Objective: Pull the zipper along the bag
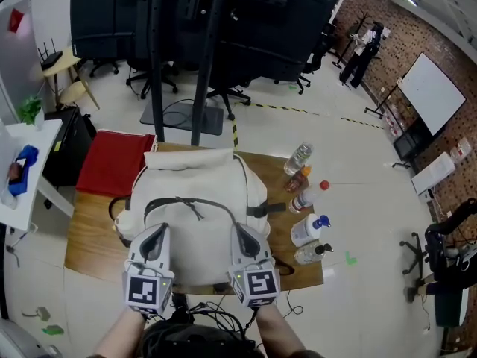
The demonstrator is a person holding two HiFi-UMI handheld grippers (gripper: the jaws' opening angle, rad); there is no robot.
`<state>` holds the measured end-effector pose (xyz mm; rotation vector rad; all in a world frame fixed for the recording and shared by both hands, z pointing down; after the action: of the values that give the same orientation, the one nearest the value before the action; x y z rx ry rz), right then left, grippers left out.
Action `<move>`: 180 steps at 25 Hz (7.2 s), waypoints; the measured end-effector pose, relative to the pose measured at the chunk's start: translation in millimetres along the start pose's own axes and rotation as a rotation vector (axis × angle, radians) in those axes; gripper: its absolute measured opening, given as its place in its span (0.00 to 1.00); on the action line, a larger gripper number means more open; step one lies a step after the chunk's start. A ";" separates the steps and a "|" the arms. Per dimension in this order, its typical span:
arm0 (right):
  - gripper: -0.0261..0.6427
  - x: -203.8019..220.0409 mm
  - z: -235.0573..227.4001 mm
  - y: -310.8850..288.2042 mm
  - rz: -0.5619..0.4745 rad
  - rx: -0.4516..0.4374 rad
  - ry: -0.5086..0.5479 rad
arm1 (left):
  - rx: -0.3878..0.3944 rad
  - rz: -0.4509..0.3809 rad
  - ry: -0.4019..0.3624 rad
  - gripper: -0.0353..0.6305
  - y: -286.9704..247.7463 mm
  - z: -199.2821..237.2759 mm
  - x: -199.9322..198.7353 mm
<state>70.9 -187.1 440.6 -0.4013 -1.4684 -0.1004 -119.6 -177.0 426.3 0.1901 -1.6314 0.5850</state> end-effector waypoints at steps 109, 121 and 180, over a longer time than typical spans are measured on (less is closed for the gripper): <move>0.15 2.3 -8.9 -51.7 0.251 -0.189 0.044 | -0.098 0.018 -0.530 0.13 -70.5 0.6 -41.5; 0.15 6.0 -11.3 -54.4 0.244 -0.191 0.041 | 0.023 0.008 -0.293 0.13 -60.8 21.3 -46.2; 0.15 9.4 -6.4 -55.8 0.226 -0.188 0.053 | -0.116 0.047 0.210 0.12 42.1 42.9 77.9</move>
<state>60.9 -239.4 460.8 -0.7092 -1.3571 -0.0675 -188.5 -145.1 488.7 0.0037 -1.4638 0.5260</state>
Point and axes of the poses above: the fingertips, and each gripper's own axes: y backward along the fingers, z to its left, x out of its underside, the point moved 4 cm from there along y, backward along the fingers, and after that the axes turned 6 degrees about z, right-handed, at the moved point
